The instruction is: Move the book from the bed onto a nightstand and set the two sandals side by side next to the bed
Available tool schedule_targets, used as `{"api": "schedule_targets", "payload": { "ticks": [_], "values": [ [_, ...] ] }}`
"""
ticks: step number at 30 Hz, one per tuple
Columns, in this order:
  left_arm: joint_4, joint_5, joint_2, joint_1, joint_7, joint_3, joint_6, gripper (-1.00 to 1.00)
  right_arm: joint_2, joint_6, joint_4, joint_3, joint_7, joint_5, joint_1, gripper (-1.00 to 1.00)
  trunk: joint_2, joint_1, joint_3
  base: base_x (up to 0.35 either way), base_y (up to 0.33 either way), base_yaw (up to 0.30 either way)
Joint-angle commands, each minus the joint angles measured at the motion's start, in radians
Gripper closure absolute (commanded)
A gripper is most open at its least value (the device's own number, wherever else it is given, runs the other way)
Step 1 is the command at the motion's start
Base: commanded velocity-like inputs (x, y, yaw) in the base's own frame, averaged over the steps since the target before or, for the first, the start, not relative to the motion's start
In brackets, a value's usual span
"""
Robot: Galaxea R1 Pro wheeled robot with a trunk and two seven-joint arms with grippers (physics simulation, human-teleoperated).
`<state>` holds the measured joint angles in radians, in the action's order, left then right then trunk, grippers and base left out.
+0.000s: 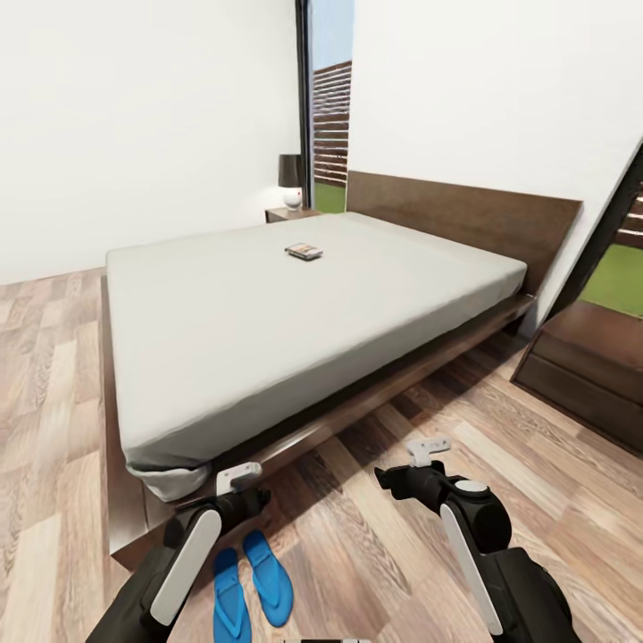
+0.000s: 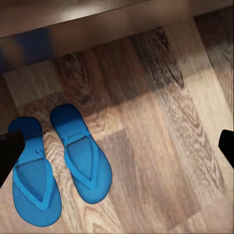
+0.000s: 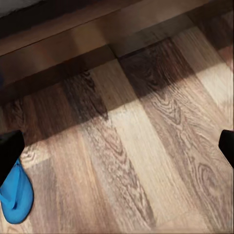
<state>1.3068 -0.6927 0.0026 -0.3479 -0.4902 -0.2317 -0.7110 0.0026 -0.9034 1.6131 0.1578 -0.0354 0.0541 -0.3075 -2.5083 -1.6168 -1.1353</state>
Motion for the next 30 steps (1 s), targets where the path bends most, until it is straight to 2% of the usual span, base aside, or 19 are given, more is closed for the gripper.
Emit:
{"api": "schedule_targets", "payload": {
  "ticks": [1,30],
  "values": [
    [0.000,-0.010,0.000,0.000,-0.009,-0.001,-0.002,-1.00,0.000,-0.005,0.001,-0.001,0.001,0.005,-0.001,-1.00,0.000,0.001,0.003,0.000,0.000,-0.268],
    [-0.009,-0.009,-0.007,0.000,0.013,-0.001,-0.001,-1.00,0.000,-0.009,0.001,-0.004,0.002,0.005,-0.001,-1.00,0.007,0.014,0.115,0.000,0.000,-0.268]
  ]
}}
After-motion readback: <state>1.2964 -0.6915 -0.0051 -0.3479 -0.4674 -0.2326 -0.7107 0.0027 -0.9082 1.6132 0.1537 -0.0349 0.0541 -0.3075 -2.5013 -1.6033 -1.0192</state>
